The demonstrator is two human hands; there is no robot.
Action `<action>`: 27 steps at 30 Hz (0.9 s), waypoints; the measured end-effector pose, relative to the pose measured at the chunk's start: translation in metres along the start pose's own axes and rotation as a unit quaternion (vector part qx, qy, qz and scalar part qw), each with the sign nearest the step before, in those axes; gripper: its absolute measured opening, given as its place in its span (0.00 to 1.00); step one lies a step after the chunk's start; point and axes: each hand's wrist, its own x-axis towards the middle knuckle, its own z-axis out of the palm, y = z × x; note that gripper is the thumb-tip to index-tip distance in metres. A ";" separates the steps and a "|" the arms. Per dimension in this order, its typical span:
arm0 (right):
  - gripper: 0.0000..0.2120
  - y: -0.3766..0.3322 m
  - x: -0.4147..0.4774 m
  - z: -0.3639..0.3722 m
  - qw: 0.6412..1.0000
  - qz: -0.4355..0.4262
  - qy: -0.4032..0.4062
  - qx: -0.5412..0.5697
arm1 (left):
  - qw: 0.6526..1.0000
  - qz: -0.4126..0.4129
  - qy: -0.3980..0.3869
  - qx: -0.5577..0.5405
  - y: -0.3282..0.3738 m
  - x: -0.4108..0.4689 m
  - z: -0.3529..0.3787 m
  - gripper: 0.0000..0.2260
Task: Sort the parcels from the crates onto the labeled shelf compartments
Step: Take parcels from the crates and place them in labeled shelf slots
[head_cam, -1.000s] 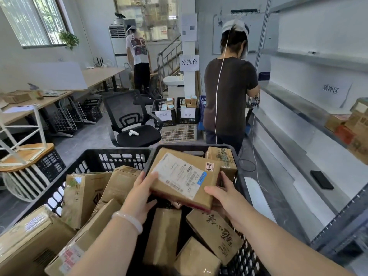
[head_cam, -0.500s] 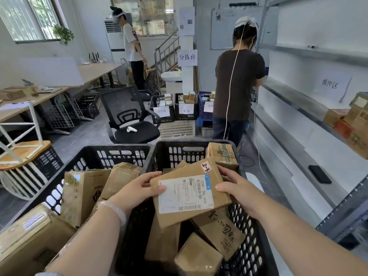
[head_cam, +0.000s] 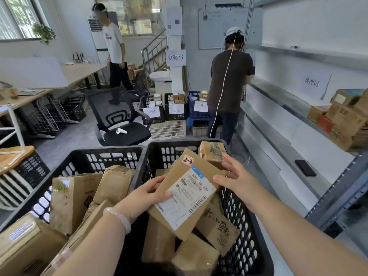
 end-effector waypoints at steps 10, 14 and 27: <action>0.35 0.005 -0.068 -0.023 0.991 -0.012 0.094 0.097 | 0.990 0.092 -0.036 -0.096 0.027 0.025 0.096 0.39; 0.40 0.005 -0.120 -0.066 0.973 -0.021 0.204 0.106 | 0.980 0.099 -0.172 -0.031 0.037 0.042 0.142 0.48; 0.43 0.034 -0.383 -0.165 0.923 0.021 0.385 0.006 | 0.930 0.129 -0.344 0.014 0.047 -0.055 0.376 0.41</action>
